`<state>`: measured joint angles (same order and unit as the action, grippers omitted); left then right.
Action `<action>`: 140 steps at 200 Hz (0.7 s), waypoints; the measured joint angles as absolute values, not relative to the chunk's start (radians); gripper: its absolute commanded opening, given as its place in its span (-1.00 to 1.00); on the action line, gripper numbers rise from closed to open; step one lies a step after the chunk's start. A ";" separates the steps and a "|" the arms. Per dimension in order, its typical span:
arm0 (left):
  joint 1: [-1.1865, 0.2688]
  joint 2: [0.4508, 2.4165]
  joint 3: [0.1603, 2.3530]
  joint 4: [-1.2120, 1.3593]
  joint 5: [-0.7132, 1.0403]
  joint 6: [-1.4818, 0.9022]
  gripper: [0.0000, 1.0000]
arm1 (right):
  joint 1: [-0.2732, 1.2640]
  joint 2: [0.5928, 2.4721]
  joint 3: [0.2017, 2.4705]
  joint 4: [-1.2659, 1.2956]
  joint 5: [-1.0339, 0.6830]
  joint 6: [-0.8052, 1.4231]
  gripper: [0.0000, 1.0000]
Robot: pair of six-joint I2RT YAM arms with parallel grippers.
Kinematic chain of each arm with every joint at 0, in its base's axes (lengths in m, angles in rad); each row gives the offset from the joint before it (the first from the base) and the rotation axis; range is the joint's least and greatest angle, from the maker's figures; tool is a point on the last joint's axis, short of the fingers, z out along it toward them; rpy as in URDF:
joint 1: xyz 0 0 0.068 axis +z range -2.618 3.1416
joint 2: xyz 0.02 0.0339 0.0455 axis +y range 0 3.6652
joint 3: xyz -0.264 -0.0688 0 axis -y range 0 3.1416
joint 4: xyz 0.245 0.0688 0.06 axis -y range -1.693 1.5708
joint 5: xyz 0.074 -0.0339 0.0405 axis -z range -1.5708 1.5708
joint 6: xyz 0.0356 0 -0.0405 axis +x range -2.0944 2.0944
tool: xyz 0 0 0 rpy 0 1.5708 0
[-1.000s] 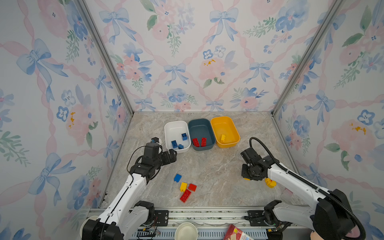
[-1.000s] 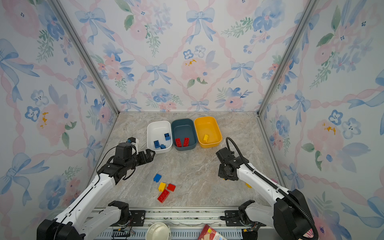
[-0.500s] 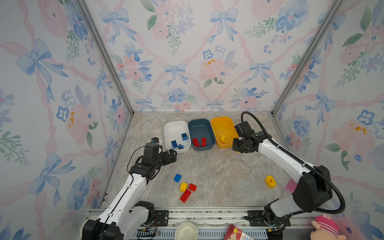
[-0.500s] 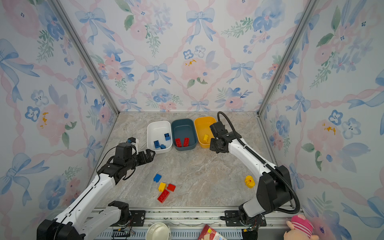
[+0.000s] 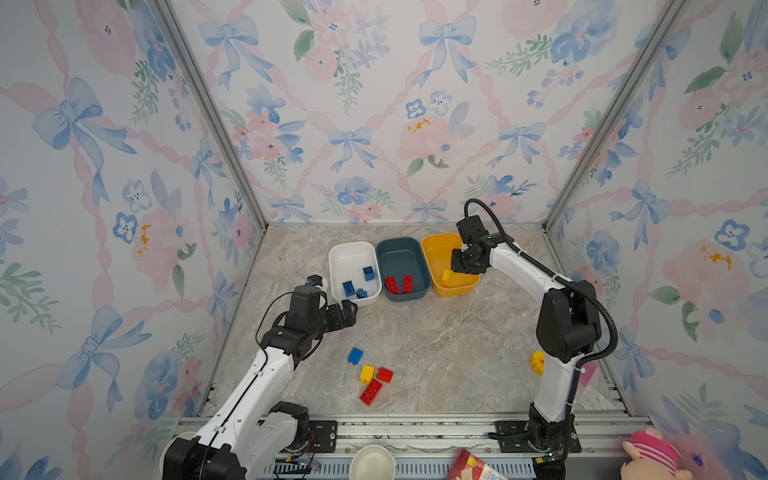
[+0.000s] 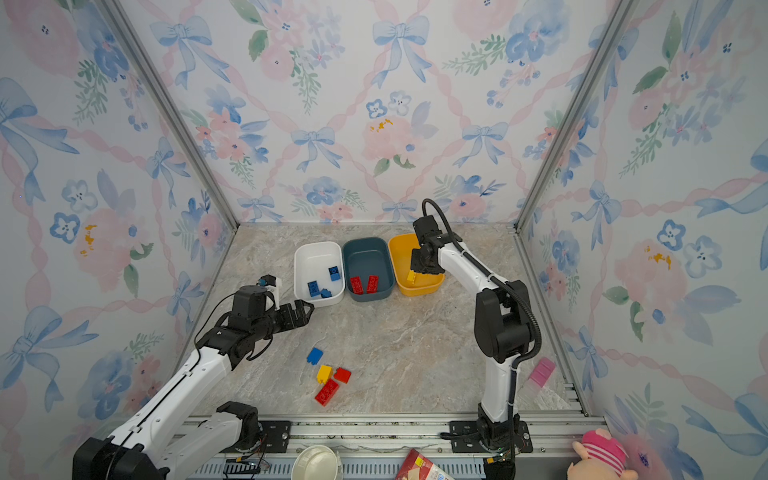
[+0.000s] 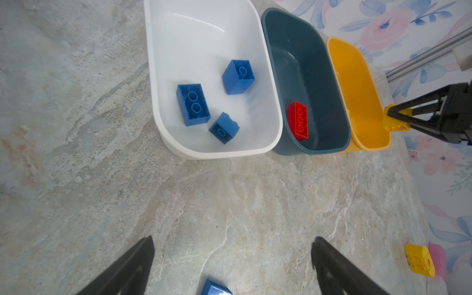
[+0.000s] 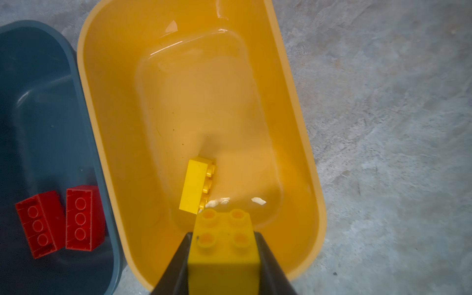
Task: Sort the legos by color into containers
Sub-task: 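Carry the yellow brick into the yellow bin and open the right gripper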
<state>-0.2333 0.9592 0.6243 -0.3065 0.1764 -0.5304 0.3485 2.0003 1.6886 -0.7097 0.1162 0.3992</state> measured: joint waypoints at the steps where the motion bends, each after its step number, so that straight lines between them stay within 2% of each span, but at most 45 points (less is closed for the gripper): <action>1: -0.234 0.959 0.624 -0.307 0.177 -0.530 0.96 | 0.348 2.002 1.690 -0.710 0.116 0.398 -0.31; 16: -0.243 0.962 0.624 -0.302 0.187 -0.527 0.96 | 0.347 2.043 1.712 -0.706 0.109 0.394 -0.28; 69: -0.249 0.968 0.622 -0.284 0.200 -0.523 0.96 | 0.343 2.103 1.728 -0.705 0.084 0.379 0.13; 140: -0.257 0.968 0.615 -0.273 0.207 -0.523 0.96 | 0.343 2.063 1.688 -0.702 0.081 0.386 0.28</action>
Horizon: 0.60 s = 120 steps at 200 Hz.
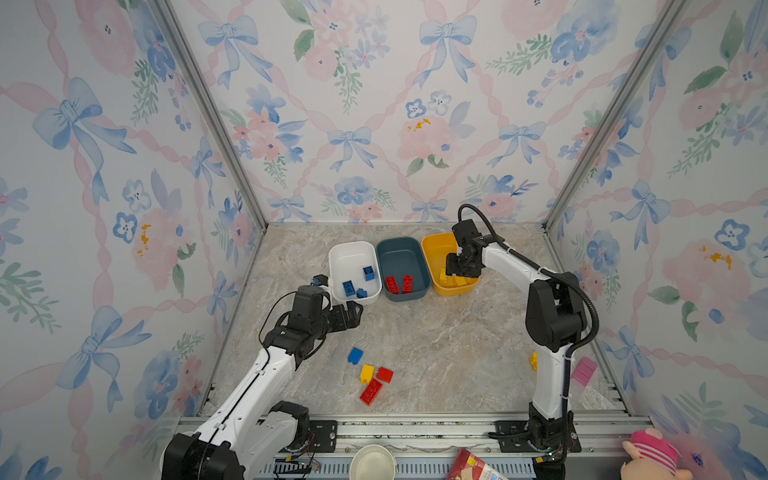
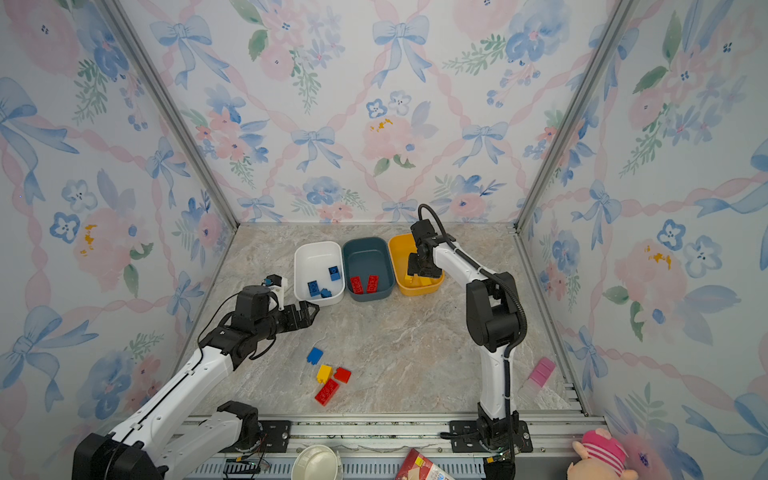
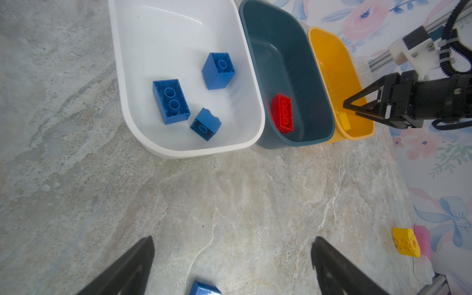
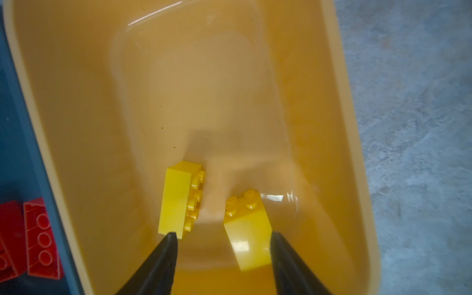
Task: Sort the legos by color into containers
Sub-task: 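Carry the yellow brick into the yellow bin and open the right gripper, then withdraw the right gripper toward the yellow cylinder-shaped piece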
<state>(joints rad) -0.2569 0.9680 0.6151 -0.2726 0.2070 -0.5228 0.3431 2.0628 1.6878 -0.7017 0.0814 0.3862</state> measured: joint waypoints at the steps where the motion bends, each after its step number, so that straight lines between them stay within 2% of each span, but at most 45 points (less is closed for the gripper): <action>1: -0.257 0.968 0.615 -0.272 0.207 -0.523 0.96 | 0.343 2.060 1.685 -0.702 0.081 0.386 0.28; 47: -0.262 0.968 0.610 -0.261 0.210 -0.523 0.96 | 0.343 1.911 1.578 -0.701 0.082 0.412 0.48; 120: -0.266 0.968 0.606 -0.256 0.211 -0.523 0.96 | 0.341 1.671 1.367 -0.716 0.083 0.439 0.60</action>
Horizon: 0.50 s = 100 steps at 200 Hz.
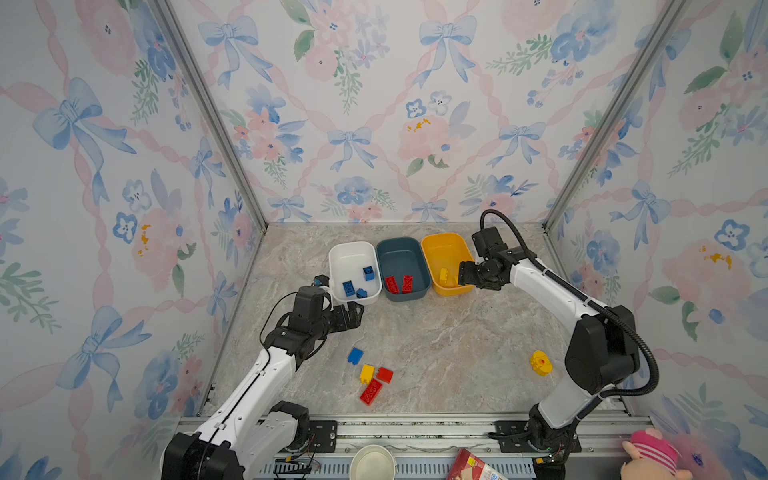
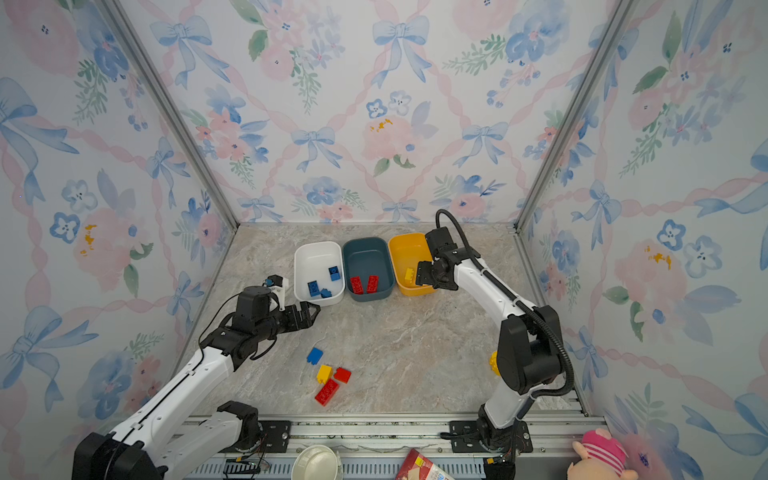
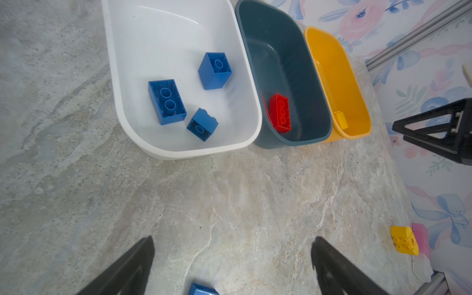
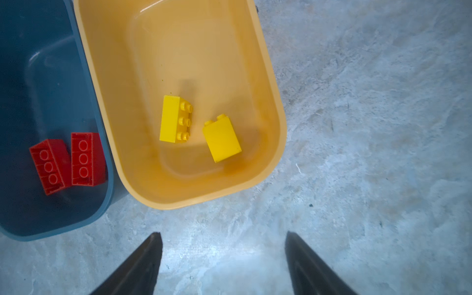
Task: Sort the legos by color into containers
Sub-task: 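Withdraw the right gripper toward the yellow cylinder-shaped piece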
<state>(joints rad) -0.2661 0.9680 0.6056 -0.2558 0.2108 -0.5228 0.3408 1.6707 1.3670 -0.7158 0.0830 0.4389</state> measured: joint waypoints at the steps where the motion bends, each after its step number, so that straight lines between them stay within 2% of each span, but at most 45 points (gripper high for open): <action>1: -0.266 0.968 0.605 -0.256 0.211 -0.523 0.96 | 0.341 1.667 1.363 -0.717 0.083 0.441 0.60; 100: -0.273 0.970 0.593 -0.248 0.219 -0.523 0.96 | 0.271 1.361 1.087 -0.793 0.091 0.496 0.75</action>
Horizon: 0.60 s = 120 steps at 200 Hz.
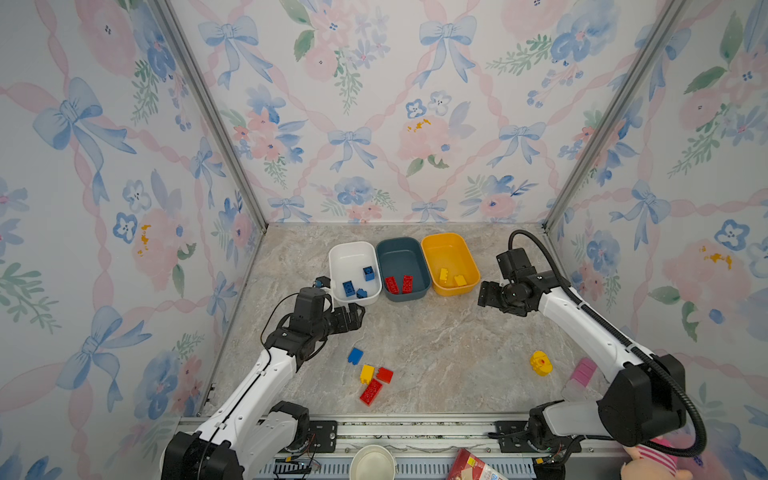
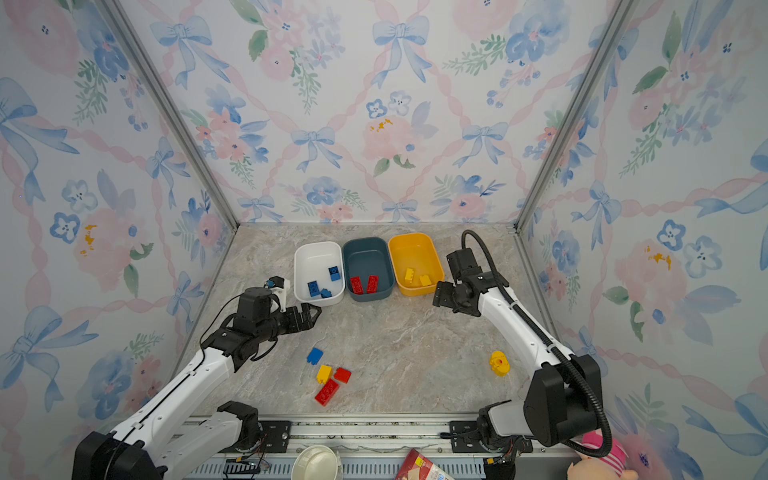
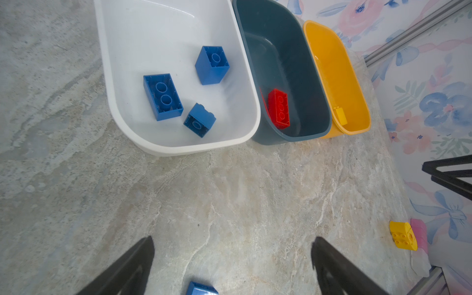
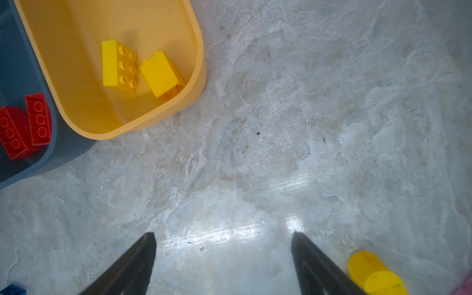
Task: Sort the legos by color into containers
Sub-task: 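Withdraw the right gripper toward the yellow cylinder-shaped piece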
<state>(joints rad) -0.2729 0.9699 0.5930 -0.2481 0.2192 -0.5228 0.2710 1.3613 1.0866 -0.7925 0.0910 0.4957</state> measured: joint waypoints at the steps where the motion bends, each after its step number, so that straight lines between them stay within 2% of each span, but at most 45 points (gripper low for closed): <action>1: -0.273 0.970 0.593 -0.248 0.220 -0.523 0.96 | 0.270 1.359 1.084 -0.793 0.091 0.496 0.76; 43: -0.276 0.973 0.591 -0.248 0.222 -0.523 0.96 | 0.183 1.268 0.955 -0.837 0.094 0.522 0.83; 79: -0.276 0.978 0.591 -0.247 0.222 -0.523 0.96 | 0.072 1.228 0.875 -0.868 0.090 0.543 1.00; 88: -0.277 0.981 0.590 -0.247 0.222 -0.523 0.96 | 0.044 1.223 0.862 -0.873 0.089 0.549 0.94; 120: -0.278 0.986 0.590 -0.247 0.225 -0.523 0.96 | -0.060 1.209 0.825 -0.884 0.072 0.562 0.94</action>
<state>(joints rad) -0.2775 0.9863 0.5900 -0.2474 0.2253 -0.5228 -0.0605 1.2095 0.8253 -0.8841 0.0715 0.5625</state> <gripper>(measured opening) 0.979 0.972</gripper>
